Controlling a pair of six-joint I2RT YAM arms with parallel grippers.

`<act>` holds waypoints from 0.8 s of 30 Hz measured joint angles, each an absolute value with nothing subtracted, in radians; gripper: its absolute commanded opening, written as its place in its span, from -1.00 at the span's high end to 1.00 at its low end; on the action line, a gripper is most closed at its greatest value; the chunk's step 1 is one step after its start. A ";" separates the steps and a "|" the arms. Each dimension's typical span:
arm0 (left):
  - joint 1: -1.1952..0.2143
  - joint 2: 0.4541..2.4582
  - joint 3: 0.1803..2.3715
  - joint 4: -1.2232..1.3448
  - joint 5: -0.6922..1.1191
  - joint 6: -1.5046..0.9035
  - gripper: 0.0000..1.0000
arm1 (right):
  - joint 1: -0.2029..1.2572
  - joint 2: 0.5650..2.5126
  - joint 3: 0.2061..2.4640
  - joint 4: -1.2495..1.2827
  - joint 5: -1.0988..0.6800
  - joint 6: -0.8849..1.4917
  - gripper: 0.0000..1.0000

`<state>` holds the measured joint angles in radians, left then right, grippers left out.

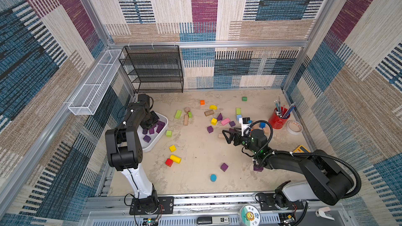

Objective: Pick purple bricks into the storage bin
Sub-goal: Place the building block in the storage box.

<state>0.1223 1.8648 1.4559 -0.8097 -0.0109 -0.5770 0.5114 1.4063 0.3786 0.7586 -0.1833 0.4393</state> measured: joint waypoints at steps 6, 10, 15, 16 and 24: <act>0.122 1.905 1.489 -0.827 -0.027 -0.572 0.33 | 0.516 1.410 0.381 0.759 -0.184 0.435 -0.99; 0.122 1.938 1.511 -0.831 -0.027 -0.572 0.32 | 0.519 1.410 0.382 0.758 -0.184 0.428 -0.99; 0.122 1.962 1.520 -0.835 -0.028 -0.571 0.32 | 0.529 1.410 0.388 0.758 -0.184 0.417 -0.99; 0.122 1.966 1.521 -0.835 -0.029 -0.569 0.31 | 0.529 1.411 0.388 0.759 -0.184 0.416 -0.99; 0.122 1.988 1.525 -0.854 -0.049 -0.558 0.26 | 0.537 1.422 0.395 0.758 -0.183 0.406 -0.99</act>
<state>0.1223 1.9877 1.5253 -0.8536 -0.0494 -0.5583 0.5373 1.4220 0.3954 0.7578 -0.1833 0.4065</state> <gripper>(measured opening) 0.367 0.995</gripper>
